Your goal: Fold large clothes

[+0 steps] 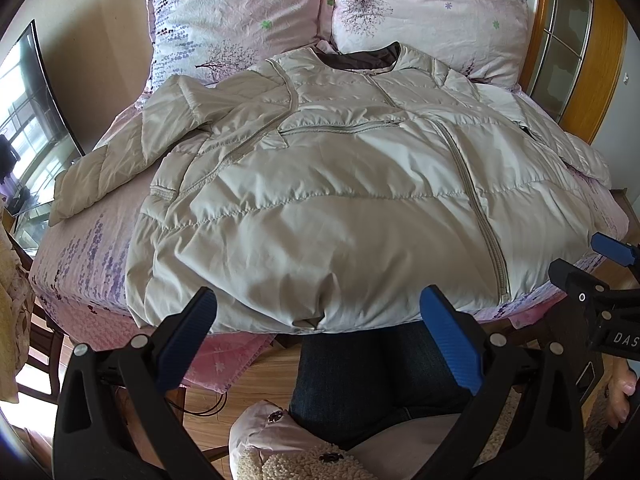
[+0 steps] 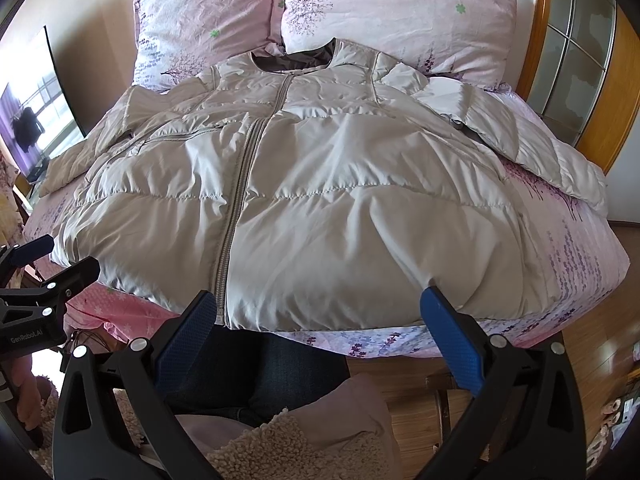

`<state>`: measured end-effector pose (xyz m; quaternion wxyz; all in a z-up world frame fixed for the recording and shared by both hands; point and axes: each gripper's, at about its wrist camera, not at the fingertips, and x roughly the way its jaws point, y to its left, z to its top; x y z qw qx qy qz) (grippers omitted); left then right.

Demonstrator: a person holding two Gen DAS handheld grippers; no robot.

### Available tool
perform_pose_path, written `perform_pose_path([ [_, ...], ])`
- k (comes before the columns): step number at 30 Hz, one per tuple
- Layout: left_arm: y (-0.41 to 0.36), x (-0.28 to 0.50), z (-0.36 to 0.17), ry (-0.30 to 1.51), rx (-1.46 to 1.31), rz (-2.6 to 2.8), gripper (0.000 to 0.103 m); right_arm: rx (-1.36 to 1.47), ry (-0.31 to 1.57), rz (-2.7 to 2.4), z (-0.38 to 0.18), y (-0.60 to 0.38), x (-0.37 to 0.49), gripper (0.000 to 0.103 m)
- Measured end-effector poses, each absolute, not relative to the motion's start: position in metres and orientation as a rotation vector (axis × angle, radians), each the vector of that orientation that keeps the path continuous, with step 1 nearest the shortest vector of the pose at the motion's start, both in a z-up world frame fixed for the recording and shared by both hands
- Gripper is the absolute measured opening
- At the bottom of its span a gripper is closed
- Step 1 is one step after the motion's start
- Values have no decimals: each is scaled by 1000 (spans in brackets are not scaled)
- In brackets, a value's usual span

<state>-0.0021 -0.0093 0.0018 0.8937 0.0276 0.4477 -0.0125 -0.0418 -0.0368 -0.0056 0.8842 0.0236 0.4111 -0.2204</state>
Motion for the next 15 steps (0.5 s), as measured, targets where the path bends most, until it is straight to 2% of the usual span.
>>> perform_pose_path([
  [15, -6, -1, 1, 928, 57, -28, 101, 58, 853, -460, -6, -36, -42, 102],
])
